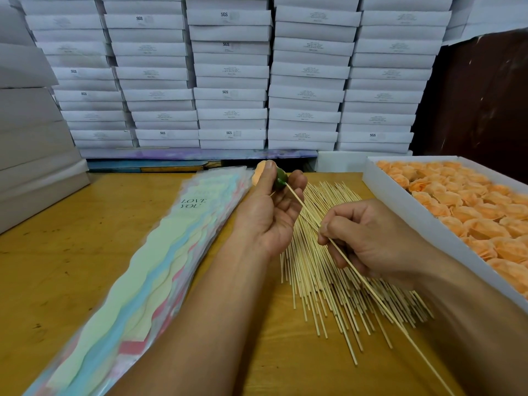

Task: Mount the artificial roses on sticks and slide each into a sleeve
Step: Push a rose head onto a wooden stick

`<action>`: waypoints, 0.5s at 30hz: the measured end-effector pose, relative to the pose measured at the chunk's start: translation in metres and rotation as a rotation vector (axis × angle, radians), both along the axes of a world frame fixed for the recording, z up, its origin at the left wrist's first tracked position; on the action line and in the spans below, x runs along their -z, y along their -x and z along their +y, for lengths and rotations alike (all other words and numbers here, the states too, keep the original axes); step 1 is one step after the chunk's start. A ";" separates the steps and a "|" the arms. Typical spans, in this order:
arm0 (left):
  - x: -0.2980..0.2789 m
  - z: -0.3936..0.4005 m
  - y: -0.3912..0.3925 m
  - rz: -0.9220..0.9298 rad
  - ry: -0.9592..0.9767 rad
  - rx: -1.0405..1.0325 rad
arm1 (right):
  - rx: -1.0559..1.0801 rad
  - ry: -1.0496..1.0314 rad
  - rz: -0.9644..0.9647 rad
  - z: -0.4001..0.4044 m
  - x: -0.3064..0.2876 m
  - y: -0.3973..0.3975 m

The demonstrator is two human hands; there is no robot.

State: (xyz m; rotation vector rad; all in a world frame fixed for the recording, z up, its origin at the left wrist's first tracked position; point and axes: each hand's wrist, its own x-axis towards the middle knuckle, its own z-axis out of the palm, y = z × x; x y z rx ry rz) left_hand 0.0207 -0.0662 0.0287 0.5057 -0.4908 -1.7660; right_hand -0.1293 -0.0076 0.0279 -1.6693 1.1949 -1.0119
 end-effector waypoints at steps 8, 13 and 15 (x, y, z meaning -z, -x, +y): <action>0.000 0.000 0.000 -0.002 -0.003 -0.016 | -0.007 -0.003 0.008 0.001 -0.001 0.000; 0.000 -0.001 0.000 0.002 -0.002 -0.012 | -0.009 -0.002 0.003 0.001 -0.001 -0.001; 0.000 -0.001 -0.001 0.002 -0.003 -0.012 | -0.008 0.000 0.004 0.001 -0.001 0.000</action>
